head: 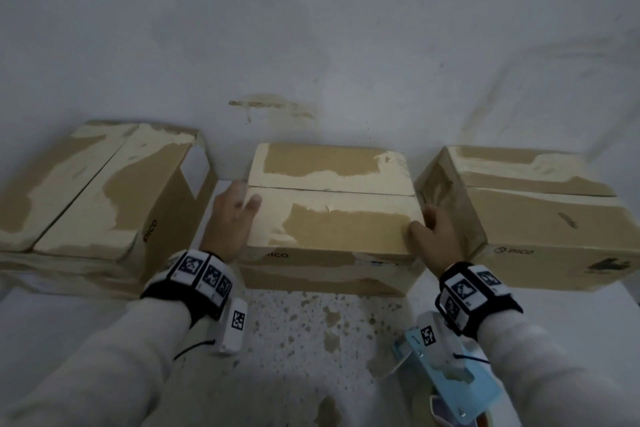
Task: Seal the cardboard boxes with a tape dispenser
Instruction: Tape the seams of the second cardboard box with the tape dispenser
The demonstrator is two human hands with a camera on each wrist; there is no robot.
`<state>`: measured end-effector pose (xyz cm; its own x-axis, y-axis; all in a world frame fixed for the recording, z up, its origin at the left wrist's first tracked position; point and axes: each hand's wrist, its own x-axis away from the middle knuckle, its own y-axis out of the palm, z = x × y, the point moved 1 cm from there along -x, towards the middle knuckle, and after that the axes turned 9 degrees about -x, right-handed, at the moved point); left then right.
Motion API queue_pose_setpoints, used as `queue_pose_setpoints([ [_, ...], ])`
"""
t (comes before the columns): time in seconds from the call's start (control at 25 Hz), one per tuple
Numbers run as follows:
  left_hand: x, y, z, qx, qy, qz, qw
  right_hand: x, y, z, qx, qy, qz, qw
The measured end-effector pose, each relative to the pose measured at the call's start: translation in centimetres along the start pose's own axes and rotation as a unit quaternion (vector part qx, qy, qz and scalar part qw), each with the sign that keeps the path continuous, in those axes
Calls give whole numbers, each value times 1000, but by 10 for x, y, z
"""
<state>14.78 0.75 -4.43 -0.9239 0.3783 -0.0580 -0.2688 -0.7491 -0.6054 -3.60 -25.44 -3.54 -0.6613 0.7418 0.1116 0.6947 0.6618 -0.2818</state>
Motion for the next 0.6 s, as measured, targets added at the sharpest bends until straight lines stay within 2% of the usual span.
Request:
queue_pose_setpoints([
  [0.04,-4,1,1,-37,21,-61,997,-1,5,-6,0,-10,-27,1000],
  [0.12,-7,3,2,-90,-1,-156,984,-4,11,-12,19,-23,-58,998],
  [0.2,-10,-1,2,-140,-26,-180,973,-7,10,-13,97,-17,-61,993],
  [0.24,-11,-3,3,-191,-25,-176,965,-10,11,-13,181,-17,-59,982],
  [0.28,-12,-4,10,-257,-13,-168,952,-10,16,-18,280,-26,-58,958],
  [0.36,-15,2,28,-353,53,-150,922,-7,40,-34,426,-91,-78,897],
  [0.48,-14,34,58,-367,170,-204,891,-1,99,-51,479,-169,-199,838],
  [0.6,-17,51,57,-388,183,-239,871,-3,128,-47,530,-168,-264,788],
])
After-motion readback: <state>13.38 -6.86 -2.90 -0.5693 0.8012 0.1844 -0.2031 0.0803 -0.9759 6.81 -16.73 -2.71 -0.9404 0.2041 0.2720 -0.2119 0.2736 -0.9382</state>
